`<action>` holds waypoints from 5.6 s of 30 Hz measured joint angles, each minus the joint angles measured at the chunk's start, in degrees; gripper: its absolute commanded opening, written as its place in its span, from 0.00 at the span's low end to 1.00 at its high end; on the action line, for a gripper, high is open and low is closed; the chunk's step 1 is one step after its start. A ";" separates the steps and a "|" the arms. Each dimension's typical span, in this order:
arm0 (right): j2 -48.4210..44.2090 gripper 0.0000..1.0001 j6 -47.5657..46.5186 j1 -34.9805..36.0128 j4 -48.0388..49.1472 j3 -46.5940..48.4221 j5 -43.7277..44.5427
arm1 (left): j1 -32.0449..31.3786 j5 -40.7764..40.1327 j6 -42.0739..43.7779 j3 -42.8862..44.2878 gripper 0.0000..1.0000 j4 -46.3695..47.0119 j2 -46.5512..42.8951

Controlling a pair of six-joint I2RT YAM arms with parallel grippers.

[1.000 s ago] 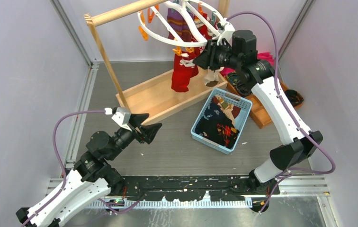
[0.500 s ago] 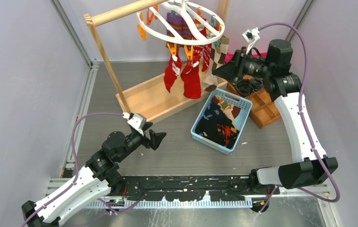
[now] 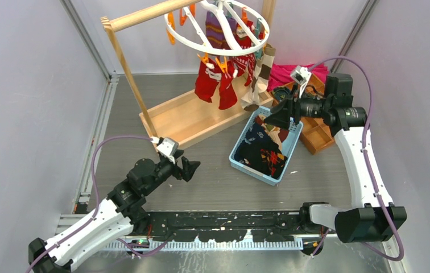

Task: Clip the socks to the hanger
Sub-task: Adjust the clothesline at the center of the board.

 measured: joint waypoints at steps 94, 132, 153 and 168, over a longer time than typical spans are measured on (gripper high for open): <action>-1.57 0.95 -11.82 -4.00 9.40 -18.32 -1.16 | 60.59 32.63 -12.22 22.32 0.95 12.48 23.30; -3.52 0.94 -10.14 -2.49 9.64 -18.32 -1.97 | 60.04 40.65 -10.71 16.33 0.02 23.61 18.36; 8.98 0.50 29.40 4.46 30.56 -17.29 36.68 | 57.70 32.15 -8.87 15.41 0.09 -3.19 -4.83; 40.04 0.49 31.58 7.63 28.59 4.85 45.16 | 55.74 33.48 -9.92 16.33 0.77 -6.49 -6.78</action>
